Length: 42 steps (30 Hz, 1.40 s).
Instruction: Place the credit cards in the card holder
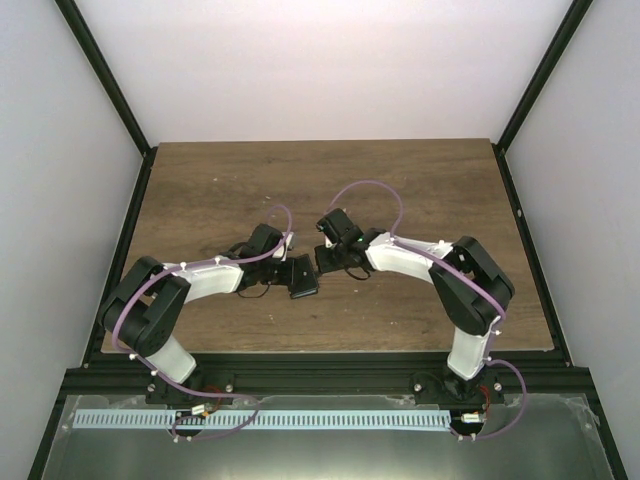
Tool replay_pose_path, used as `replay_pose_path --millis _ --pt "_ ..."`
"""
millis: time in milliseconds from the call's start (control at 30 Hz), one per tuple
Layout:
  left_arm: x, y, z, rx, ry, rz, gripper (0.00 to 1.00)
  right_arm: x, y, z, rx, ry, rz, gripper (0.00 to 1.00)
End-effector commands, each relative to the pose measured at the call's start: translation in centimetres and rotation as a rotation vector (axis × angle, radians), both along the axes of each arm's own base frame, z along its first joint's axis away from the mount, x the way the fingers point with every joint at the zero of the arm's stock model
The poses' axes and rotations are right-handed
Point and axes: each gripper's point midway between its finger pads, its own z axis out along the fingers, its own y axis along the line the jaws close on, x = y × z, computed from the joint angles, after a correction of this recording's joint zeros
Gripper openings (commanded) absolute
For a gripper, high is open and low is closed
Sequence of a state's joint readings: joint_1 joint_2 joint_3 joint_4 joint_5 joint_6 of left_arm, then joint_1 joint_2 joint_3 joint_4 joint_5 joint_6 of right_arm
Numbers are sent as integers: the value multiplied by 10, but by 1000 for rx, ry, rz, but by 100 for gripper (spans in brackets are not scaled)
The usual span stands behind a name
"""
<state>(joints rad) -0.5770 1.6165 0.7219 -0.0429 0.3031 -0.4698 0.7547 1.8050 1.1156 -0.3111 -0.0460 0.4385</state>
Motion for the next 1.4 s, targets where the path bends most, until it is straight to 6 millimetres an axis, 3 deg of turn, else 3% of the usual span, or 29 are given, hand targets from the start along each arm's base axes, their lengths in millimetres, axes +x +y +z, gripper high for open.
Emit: replay_pose_path --millis 0,400,800,1033,1233,1367 --pt "-24 24 -37 137 111 11 10 -5 26 30 100 -21 32 1" --pt "-28 22 -41 131 126 -9 10 -13 56 15 197 76 35 1" --pt "-35 9 -28 38 138 -38 9 -16 54 -9 219 137 -64 1" --pt "-33 27 0 94 79 11 13 -17 51 -15 208 140 -77 1" --pt "-32 43 -10 178 80 53 13 -16 51 -17 201 144 -77 1" --pt "-31 41 -15 162 78 53 14 -17 53 -15 210 146 -70 1"
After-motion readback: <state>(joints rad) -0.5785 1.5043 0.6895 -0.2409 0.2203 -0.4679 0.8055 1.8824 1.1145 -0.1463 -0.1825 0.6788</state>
